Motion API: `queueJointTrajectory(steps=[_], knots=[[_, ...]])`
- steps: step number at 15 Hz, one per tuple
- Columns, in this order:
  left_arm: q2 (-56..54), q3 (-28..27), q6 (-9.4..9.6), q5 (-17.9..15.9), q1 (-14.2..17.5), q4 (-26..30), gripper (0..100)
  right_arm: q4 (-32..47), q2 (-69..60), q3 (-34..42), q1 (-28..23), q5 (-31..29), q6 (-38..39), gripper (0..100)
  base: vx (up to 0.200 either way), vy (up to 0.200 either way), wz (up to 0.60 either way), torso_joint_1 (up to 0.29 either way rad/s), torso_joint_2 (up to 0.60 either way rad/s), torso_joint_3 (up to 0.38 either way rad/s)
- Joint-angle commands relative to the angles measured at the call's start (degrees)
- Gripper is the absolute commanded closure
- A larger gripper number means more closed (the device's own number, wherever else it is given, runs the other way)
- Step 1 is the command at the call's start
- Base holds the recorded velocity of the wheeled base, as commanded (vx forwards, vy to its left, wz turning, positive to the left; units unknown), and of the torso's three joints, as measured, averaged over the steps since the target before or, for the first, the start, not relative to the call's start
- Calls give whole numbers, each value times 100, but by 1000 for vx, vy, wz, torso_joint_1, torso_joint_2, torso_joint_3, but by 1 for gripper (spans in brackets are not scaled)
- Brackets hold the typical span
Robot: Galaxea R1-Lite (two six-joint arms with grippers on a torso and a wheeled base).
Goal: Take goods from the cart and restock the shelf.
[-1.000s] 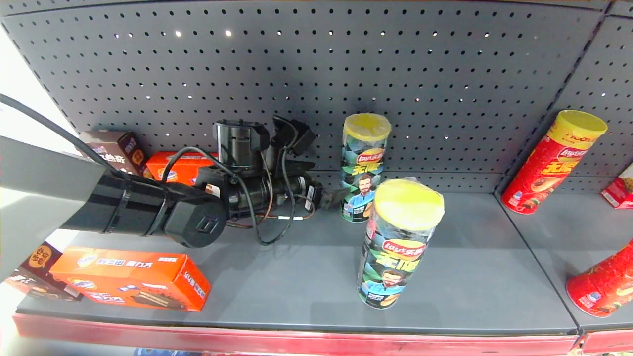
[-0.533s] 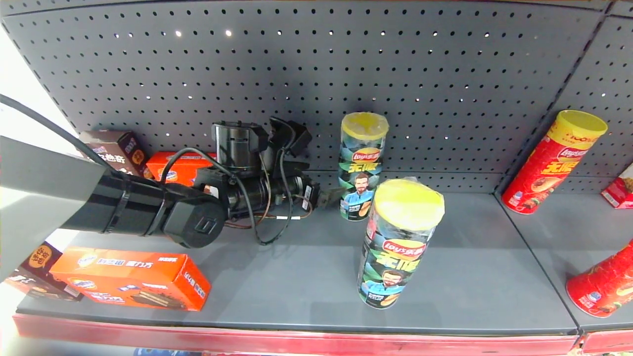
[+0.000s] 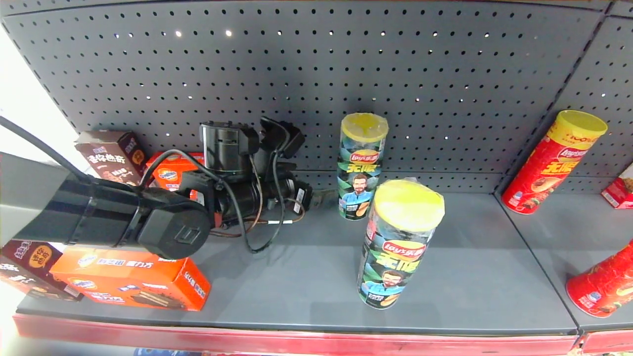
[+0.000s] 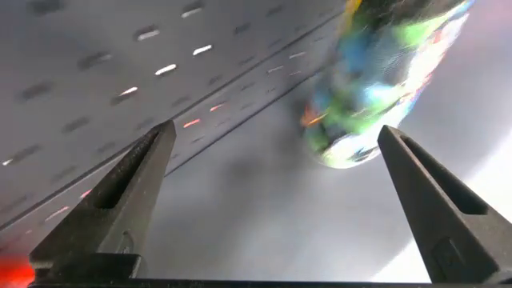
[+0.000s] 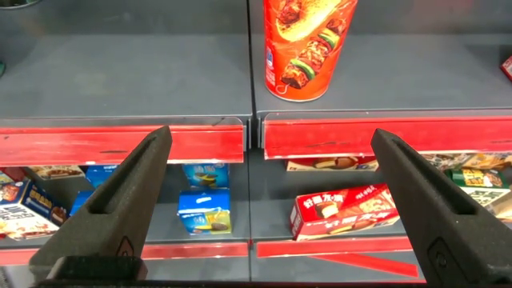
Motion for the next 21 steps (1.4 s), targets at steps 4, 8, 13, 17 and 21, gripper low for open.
queueJointTrajectory(steps=[4,8,13,17,21], knots=[[-86,158,514,796,-113,-62,0,-3,7,0,0,2,-1,0,0,0,0,0,0,0],[379,-264,496,1183,-350,-71,0,-3,7,0,0,2,-1,0,0,0,0,0,0,0],[546,-554,487,1174,-456,-18,0,-3,7,0,0,-6,-1,0,0,0,0,0,0,0],[485,-439,443,1192,-412,-71,0,-3,7,0,0,2,-1,0,0,0,0,0,0,0],[-675,237,426,1244,-359,140,0,-3,7,0,0,2,-1,0,0,0,0,0,0,0]])
